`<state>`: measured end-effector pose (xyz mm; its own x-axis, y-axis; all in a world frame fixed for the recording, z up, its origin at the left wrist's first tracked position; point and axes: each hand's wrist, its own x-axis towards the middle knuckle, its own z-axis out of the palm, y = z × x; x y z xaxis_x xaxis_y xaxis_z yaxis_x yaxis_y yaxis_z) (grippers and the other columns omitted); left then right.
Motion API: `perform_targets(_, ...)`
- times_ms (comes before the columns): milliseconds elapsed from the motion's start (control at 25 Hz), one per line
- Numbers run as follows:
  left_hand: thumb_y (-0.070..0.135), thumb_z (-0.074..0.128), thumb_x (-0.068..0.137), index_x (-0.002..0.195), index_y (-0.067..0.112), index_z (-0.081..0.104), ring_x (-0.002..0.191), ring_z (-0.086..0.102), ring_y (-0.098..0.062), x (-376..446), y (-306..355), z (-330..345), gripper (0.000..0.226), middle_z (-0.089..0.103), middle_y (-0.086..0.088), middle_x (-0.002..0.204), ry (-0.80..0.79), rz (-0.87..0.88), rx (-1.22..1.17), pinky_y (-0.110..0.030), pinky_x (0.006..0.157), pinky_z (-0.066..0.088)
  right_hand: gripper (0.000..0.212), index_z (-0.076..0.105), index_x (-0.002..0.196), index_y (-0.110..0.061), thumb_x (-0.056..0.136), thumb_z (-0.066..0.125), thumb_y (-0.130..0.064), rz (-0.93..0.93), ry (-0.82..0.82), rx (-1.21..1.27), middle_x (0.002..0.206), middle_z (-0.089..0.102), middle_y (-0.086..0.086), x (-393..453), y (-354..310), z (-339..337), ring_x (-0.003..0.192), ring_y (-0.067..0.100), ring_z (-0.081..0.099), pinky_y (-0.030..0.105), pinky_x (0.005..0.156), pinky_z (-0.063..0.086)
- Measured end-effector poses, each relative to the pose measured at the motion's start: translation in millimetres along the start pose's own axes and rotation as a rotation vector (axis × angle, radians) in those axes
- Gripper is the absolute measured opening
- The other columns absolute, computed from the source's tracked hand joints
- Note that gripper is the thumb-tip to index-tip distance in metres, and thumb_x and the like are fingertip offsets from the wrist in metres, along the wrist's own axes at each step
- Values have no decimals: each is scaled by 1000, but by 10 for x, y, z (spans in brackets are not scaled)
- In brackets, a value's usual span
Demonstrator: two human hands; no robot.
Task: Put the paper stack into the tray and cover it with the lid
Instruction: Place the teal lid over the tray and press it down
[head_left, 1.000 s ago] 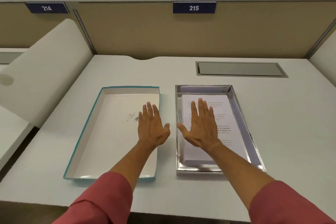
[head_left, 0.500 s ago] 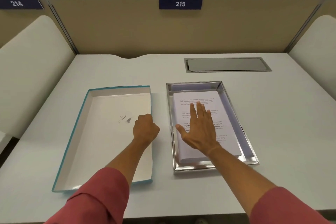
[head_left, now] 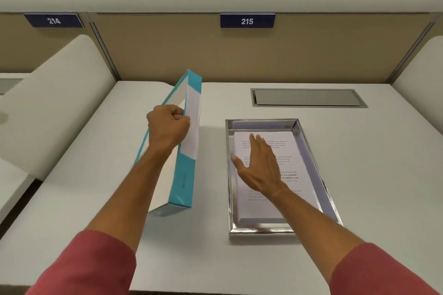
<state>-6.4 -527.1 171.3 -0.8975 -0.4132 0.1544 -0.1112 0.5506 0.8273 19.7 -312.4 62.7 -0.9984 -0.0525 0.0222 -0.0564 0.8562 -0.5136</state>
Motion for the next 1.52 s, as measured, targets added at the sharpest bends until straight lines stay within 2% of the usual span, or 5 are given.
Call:
perform_targets(440, 6, 70, 80, 88, 3, 69, 73, 72, -17, 101, 703, -712, 8, 75, -3, 78, -26, -133, -792, -30, 70, 60, 70, 32, 148, -17, 90, 53, -51, 194, -55, 564, 155, 34, 8, 143, -145, -215, 141, 26, 34, 42, 112, 31)
perform_targets(720, 21, 50, 94, 106, 4, 65, 63, 73, -19, 47, 630, -854, 27, 76, -5, 76, -405, -296, -977, -27, 56, 59, 41, 66, 112, -12, 98, 42, -43, 359, -150, 1097, 106, 70, 6, 209, -24, -410, 96, 23, 66, 36, 78, 55)
perform_targets(1240, 3, 64, 79, 89, 17, 67, 76, 70, -25, -201, -13, 128, 18, 73, -13, 96, -174, -292, -448, -34, 62, 57, 19, 69, 81, -14, 80, 63, -32, 604, 232, 951, 79, 69, 4, 95, 767, -916, 70, 22, 63, 35, 66, 52)
perform_targets(1400, 26, 57, 87, 91, 6, 70, 99, 68, -31, -327, -106, 438, 24, 72, -10, 101, -230, -342, -350, -47, 89, 56, 20, 64, 69, -14, 80, 64, -31, 621, 287, 847, 79, 66, 7, 18, 991, -1030, 71, 24, 57, 35, 66, 46)
perform_targets(1520, 36, 66, 84, 86, 4, 71, 85, 66, -25, -452, -138, 604, 33, 72, -6, 91, -297, -331, -289, -41, 84, 56, 25, 61, 61, -19, 82, 64, -32, 611, 314, 765, 70, 63, 1, -22, 1120, -1080, 66, 21, 55, 27, 58, 42)
